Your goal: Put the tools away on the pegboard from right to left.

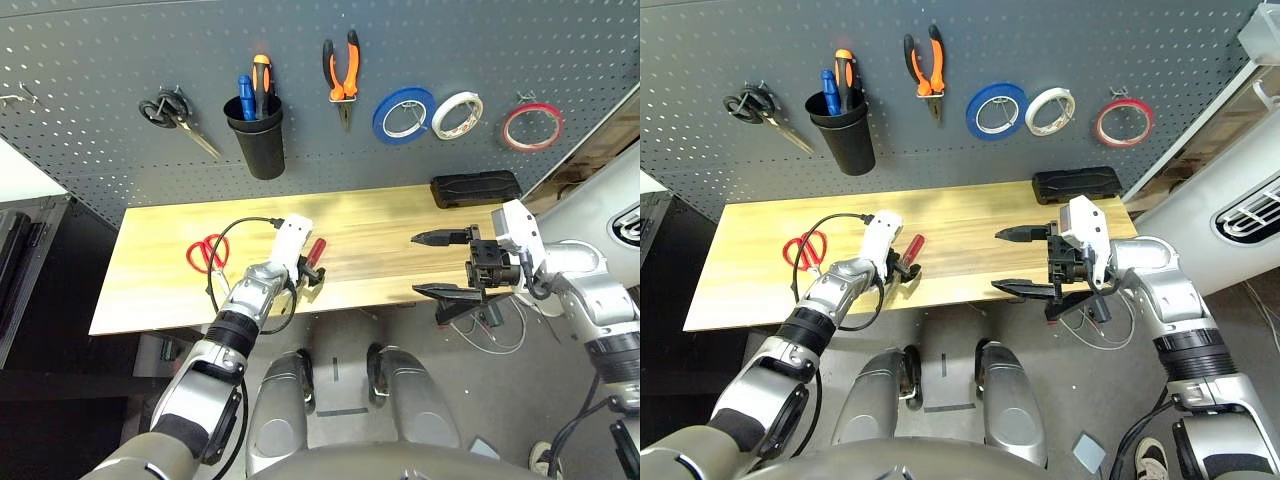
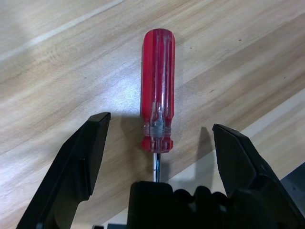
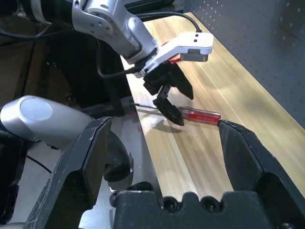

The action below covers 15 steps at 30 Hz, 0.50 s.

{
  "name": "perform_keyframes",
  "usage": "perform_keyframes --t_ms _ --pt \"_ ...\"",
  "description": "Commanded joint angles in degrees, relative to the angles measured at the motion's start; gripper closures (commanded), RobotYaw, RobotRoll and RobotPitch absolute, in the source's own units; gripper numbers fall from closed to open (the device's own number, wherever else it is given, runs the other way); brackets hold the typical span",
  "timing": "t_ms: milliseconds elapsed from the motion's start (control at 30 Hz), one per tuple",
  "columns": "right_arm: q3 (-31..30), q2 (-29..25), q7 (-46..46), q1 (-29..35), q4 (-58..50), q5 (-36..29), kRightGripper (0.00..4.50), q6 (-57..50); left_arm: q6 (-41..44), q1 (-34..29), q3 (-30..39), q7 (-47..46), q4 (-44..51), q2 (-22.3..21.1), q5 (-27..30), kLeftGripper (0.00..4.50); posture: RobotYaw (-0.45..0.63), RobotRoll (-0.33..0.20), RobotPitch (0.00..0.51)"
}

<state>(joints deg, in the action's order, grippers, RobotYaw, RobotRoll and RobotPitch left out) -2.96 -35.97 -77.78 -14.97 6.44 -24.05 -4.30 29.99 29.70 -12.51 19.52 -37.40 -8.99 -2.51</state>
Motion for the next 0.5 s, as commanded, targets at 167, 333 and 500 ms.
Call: perform_keyframes --t_ms 167,333,500 --pt "1.7 -1.8 0.1 1.8 -3.0 -1.7 0.0 -2.5 0.5 1.7 1.7 -2.4 -6.6 2.3 -0.4 0.59 -0.19 0.0 0.246" --pt "2.1 -2.1 0.0 0.9 -2.5 -1.7 0.0 -2.9 0.1 1.9 2.6 -2.5 -7.3 2.4 -0.3 2.57 -0.19 0.0 0.242" --pt "2.3 -2.5 -0.6 0.4 -1.2 -1.3 0.0 -2.1 2.3 -0.3 3.4 -1.1 -0.8 0.7 0.2 3.67 -0.18 0.0 0.236"
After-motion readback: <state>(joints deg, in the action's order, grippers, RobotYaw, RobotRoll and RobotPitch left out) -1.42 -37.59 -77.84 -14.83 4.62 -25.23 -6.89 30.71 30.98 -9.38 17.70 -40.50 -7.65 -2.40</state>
